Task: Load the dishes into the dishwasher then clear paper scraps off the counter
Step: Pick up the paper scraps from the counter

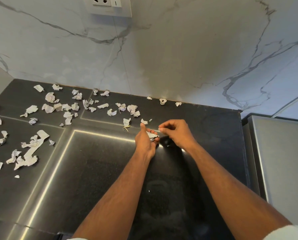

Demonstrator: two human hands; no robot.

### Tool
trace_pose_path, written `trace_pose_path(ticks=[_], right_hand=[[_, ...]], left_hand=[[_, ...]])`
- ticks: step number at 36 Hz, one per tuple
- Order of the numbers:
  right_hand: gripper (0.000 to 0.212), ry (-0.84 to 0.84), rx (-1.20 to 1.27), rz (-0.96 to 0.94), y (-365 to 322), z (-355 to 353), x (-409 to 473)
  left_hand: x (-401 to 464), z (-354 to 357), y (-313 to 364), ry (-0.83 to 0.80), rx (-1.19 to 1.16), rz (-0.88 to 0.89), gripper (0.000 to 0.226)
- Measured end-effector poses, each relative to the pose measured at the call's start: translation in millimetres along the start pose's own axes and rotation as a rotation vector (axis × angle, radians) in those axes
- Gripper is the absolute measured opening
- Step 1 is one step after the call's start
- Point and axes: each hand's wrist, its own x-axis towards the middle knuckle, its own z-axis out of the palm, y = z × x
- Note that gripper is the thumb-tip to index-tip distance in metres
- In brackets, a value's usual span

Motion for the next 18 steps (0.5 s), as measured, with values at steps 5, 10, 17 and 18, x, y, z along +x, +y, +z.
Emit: trace_pose_path(ticks=[5, 10, 17, 18], right_hand=[[0.010, -0.052, -0.309, -0.222, 6, 29, -10], [0.013, -0.165, -0.306, -0.239, 9, 26, -1], [0.015, 0.160, -0.127, -0.062, 9, -14, 37], [0.020, 0.190, -0.213, -0.046, 12, -21, 46]], left_hand=[[0, 5, -5, -0.037, -0.072, -0.040, 0.039], [-3, 5, -2, -0.007, -0.035, -0.055, 0.041], [10, 2, 9, -0.003, -0.085, -0.027, 0.040], [11, 2, 10, -0.003, -0.079, -0.028, 0.040]])
